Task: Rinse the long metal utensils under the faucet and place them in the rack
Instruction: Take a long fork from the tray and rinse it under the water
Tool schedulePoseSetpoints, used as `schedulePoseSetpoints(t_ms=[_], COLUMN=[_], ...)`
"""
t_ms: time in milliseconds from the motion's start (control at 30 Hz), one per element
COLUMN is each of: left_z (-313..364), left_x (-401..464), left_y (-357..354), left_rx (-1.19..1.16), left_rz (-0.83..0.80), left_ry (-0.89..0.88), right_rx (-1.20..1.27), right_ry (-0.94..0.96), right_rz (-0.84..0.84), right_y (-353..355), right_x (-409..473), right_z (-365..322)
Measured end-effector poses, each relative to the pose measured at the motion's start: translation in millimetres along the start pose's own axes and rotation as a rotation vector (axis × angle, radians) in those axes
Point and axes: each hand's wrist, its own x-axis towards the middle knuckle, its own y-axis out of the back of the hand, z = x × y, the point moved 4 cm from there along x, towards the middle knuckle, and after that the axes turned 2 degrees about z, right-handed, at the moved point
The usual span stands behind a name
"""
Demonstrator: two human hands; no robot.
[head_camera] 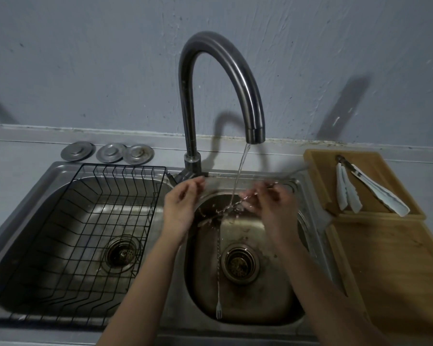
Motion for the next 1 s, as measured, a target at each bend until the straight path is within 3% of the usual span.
schedulePoseSetpoints(t_ms=[100, 167, 300, 433, 767, 1000], left_z=[-21.1, -35.2, -60.9, -50.1, -62.3, -64.1], left_x=[-7.9, -22.7, -58.8, -70.3, -63.5, -72.4], left_y=[15.9, 3.0, -51.2, -83.6, -84.5, -88.0], left_rx=[-0.368, -0.51, -0.569, -0.587, -0.906, -0.87], left_rz=[0.31, 0.389, 0.153, 0.02, 0.192, 0.251], left_ry=[0.185, 0.338, 0.684, 0.699, 0.849, 0.908], right_rx=[0.231, 0.368, 0.438, 0.401, 0.345, 0.332], right_ry=[-0.075, -0.156, -0.287, -0.322, -0.334, -0.339], right_rz=[0.215, 0.318, 0.397, 0.437, 0.473, 0.515], right_y=[23.4, 31.8, 37.6, 44.3, 46.4, 47.8], right_x=[5.2, 3.2, -9.7, -18.3, -27.5, -35.1], right_z=[3.3, 10.9, 31.1, 42.7, 41.5, 42.5])
